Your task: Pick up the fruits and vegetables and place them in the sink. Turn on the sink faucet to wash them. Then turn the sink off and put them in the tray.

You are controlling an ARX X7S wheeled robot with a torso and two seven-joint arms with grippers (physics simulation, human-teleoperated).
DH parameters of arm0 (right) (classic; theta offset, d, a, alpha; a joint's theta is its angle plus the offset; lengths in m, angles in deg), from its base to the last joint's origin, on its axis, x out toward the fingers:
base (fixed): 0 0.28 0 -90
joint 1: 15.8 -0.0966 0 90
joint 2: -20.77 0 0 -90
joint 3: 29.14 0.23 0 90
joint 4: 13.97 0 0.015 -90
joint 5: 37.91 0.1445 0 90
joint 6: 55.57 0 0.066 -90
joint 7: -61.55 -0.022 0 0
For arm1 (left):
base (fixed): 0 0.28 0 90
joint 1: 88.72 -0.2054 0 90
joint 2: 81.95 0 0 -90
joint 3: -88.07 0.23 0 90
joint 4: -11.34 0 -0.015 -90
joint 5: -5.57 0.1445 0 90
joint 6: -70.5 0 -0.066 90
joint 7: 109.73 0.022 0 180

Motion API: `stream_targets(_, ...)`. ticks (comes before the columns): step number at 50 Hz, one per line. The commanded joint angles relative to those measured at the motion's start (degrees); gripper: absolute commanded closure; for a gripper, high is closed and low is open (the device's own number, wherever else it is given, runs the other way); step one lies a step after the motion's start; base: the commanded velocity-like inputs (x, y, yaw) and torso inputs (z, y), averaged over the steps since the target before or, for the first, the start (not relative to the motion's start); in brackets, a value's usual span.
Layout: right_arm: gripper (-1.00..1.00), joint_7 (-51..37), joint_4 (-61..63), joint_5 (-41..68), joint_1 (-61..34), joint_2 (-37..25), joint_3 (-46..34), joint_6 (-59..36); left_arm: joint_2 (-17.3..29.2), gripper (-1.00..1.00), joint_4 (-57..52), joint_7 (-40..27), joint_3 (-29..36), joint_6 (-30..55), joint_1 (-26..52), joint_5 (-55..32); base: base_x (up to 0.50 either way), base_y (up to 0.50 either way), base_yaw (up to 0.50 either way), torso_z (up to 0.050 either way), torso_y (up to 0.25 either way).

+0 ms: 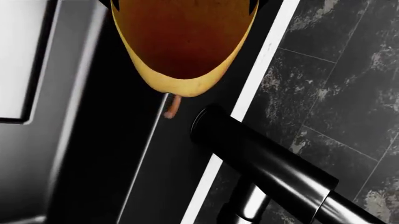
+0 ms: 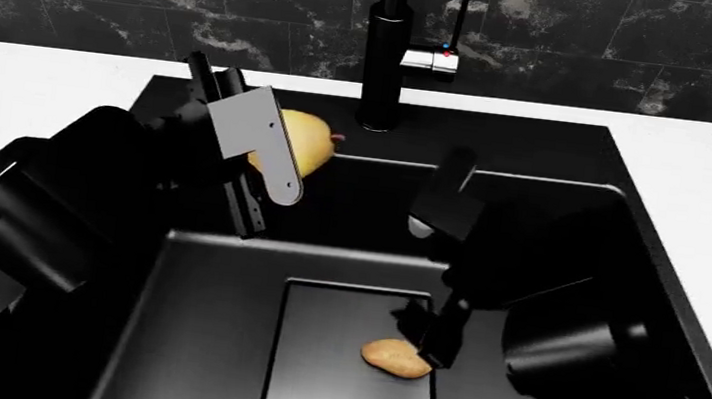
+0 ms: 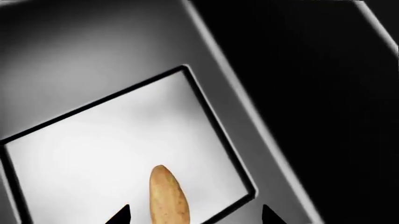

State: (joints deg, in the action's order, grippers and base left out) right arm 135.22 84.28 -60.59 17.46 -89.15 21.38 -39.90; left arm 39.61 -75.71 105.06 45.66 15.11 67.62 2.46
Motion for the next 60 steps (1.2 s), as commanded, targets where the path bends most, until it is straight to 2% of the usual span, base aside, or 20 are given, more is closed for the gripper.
stream_targets(1,-1.0,-1.49,-2.74,1.48,2.19,0.67,1.36,2.1,-0.11,1.0,0.06,-0.9,-0.26,0.28,0.12,-0.7,0.0,0.0,0.0,0.0,0.0)
stream_targets(32,-1.0,-6.12,-6.76,5.51,12.1,1.94,6.14,7.75,-0.19,1.0,-0.37,-0.96,0.66,1.32,0.48,-0.16,-0.01,0.0,0.0,0.0,-0.002)
stream_targets(36,-1.0,-5.15,-6.3,5.78,12.25,1.78,5.15,6.7,-0.22,1.0,-0.3,-1.03,0.62,1.3,0.5,-0.19,-0.01,0.0,0.0,0.0,-0.006)
stream_targets(46,-1.0,1.49,-3.45,5.34,9.17,-1.39,-3.83,1.5,-0.23,1.0,0.28,-1.24,0.52,0.9,0.68,-0.13,0.0,0.0,-0.01,0.0,-0.007)
stream_targets(60,-1.0,-0.65,-16.25,6.39,6.86,2.67,-7.23,8.22,-0.04,1.0,1.43,-1.58,-0.42,-0.36,1.43,-0.36,0.0,-0.01,-0.01,0.0,-0.003)
